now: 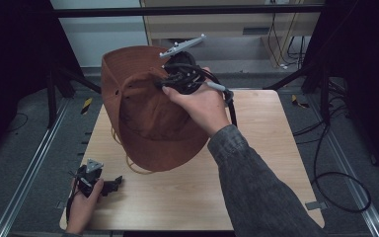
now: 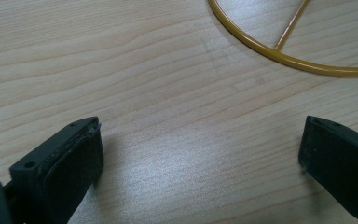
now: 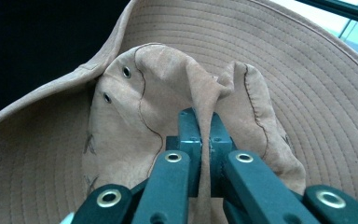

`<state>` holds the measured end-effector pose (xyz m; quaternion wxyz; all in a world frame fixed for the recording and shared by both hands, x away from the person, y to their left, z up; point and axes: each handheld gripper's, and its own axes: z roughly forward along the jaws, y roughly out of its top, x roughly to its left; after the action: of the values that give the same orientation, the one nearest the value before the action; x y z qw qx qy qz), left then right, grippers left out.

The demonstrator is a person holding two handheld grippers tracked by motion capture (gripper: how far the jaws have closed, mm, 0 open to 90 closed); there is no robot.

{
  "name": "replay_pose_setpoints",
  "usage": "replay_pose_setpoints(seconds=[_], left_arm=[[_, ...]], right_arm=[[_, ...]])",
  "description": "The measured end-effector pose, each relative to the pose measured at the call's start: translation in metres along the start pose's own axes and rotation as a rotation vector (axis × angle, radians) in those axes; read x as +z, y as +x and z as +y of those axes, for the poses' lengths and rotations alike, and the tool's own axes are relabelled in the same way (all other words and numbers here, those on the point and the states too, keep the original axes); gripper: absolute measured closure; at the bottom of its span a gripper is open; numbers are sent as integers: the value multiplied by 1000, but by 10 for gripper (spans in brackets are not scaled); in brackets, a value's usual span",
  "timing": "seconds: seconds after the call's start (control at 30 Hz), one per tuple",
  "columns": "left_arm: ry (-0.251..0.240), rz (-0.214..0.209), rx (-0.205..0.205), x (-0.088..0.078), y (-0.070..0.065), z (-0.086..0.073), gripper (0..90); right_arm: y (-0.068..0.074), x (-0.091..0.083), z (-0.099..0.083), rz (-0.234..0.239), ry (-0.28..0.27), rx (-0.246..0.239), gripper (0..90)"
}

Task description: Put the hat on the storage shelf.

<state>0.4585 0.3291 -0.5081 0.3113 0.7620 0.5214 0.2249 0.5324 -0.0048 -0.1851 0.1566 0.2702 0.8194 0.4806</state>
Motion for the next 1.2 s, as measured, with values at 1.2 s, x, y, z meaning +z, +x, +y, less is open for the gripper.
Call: replay_pose_setpoints(seconds=[1.2], left_arm=[[3,-3,3,0,0,0,0]], right_arm=[[16,46,9,59,26,-15,890]])
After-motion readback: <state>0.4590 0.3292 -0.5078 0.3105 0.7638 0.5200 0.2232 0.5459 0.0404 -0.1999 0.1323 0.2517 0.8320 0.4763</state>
